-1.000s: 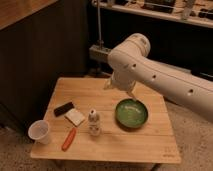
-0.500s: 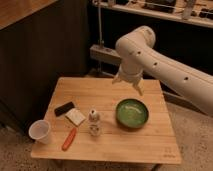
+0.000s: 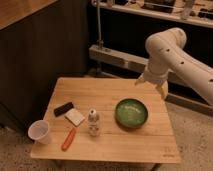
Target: Move the arm in a circular motion
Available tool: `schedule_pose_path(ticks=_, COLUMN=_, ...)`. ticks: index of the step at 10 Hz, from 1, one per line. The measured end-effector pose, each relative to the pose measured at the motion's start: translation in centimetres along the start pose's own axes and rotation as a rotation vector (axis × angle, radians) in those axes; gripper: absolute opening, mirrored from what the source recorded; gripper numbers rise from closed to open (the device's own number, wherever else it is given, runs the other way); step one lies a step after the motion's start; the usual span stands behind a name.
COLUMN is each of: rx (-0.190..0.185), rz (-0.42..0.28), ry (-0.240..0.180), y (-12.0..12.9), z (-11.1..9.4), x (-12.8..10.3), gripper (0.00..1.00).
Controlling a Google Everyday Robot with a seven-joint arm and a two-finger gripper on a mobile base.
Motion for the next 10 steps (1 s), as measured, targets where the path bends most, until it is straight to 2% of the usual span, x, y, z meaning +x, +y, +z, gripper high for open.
schedule_pose_path(ticks=1, rx=-0.004, rz=0.01, ry=-0.01, y=0.6, z=0.2, x=0.0, gripper=0.8)
schedule_pose_path(ticks=2, rx=-0.011, rz=0.037, ry=-0.025, y=2.4, z=0.5, x=-0.1, gripper=0.8)
schedule_pose_path(ticks=6, rx=-0.013, rz=0.094, ry=-0.065, y=6.8, z=1.3, x=-1.8, gripper=0.8)
schedule_pose_path(ticks=10, rx=-0.002, rz=0.105, ry=-0.081, y=9.6, z=1.0, x=-4.7, gripper=0.8)
